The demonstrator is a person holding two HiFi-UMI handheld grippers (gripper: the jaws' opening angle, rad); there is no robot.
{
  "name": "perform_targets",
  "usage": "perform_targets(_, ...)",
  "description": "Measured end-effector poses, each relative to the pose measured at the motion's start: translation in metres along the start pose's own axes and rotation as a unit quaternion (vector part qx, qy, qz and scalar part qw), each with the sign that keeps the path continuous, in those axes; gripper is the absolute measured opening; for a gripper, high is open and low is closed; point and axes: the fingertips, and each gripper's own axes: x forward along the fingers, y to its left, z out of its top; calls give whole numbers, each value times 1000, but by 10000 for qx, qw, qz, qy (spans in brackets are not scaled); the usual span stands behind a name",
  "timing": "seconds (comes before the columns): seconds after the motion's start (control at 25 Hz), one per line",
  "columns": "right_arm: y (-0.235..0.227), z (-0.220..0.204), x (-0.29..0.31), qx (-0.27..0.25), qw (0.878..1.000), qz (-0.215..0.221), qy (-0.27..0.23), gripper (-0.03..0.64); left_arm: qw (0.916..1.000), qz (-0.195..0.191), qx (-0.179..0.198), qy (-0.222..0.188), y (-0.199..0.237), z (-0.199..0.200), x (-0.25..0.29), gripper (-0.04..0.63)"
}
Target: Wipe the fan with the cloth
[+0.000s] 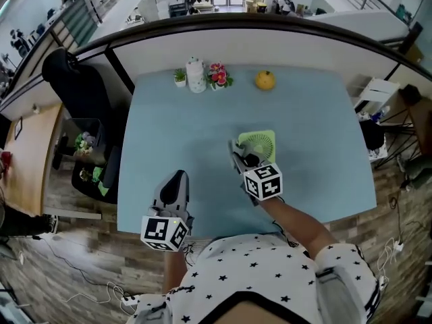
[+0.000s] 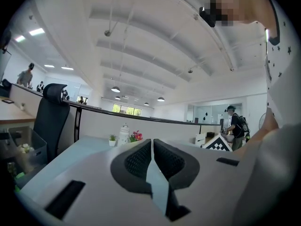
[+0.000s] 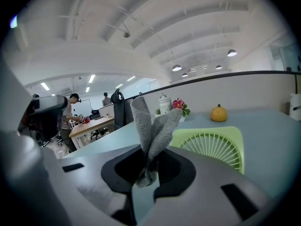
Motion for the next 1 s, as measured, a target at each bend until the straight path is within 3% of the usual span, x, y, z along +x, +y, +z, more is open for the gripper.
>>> perform_targets(0.36,-17,-1,2,179,9992,-348,20,43,9998,-208,-54,30,14,-1,10,40)
perform_targets(1.0,-91,8,-32,275,9949,-971,-14,43,9981,-585,-109,130,-5,-3,38,40)
